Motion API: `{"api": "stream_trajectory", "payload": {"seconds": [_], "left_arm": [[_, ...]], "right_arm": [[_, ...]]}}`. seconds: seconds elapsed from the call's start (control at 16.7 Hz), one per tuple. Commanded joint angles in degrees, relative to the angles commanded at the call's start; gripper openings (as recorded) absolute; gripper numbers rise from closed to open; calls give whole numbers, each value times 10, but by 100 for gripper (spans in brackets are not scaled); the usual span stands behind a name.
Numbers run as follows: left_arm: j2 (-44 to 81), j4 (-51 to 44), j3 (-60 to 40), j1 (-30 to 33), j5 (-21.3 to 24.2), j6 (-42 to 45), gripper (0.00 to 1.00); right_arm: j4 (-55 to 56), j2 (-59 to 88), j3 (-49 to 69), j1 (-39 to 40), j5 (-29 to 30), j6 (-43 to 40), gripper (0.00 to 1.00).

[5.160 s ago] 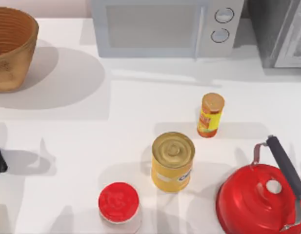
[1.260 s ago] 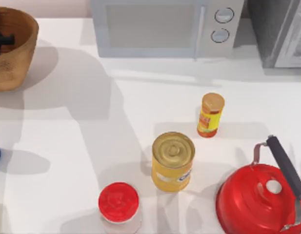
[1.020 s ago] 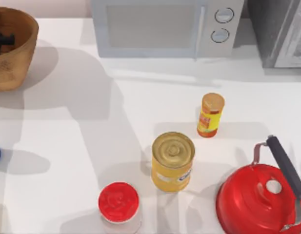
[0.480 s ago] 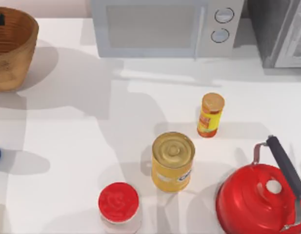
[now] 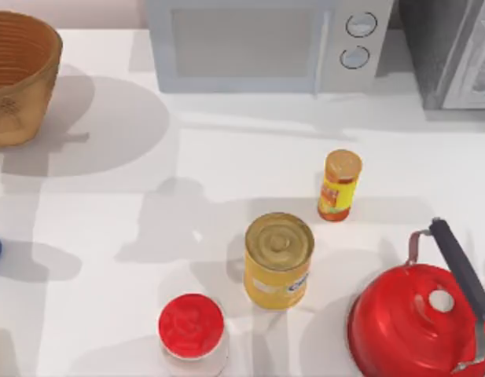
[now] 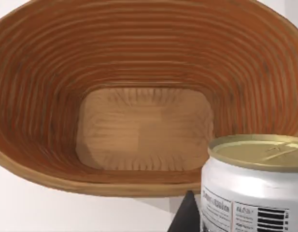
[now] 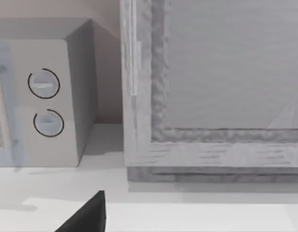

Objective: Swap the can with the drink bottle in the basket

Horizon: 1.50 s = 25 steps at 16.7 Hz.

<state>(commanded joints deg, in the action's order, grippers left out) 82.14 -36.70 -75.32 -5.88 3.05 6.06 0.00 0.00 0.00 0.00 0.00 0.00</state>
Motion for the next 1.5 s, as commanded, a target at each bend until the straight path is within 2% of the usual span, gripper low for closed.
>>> {"api": "stream_trajectory", "payload": {"seconds": [0.42,0.72,0.96,1.5], "left_arm": [[-488,198,434,34,-16,-32,0],[-729,314,664,51,-26,-51,0],[-815,363,747,58,-30,-60,0],[-808,369,746,60,-28,-62,0]], "right_arm": [[0,0,0,0,0,0,100],[0,0,0,0,0,0,100],[0,0,0,0,0,0,100],[0,0,0,0,0,0,100]]}}
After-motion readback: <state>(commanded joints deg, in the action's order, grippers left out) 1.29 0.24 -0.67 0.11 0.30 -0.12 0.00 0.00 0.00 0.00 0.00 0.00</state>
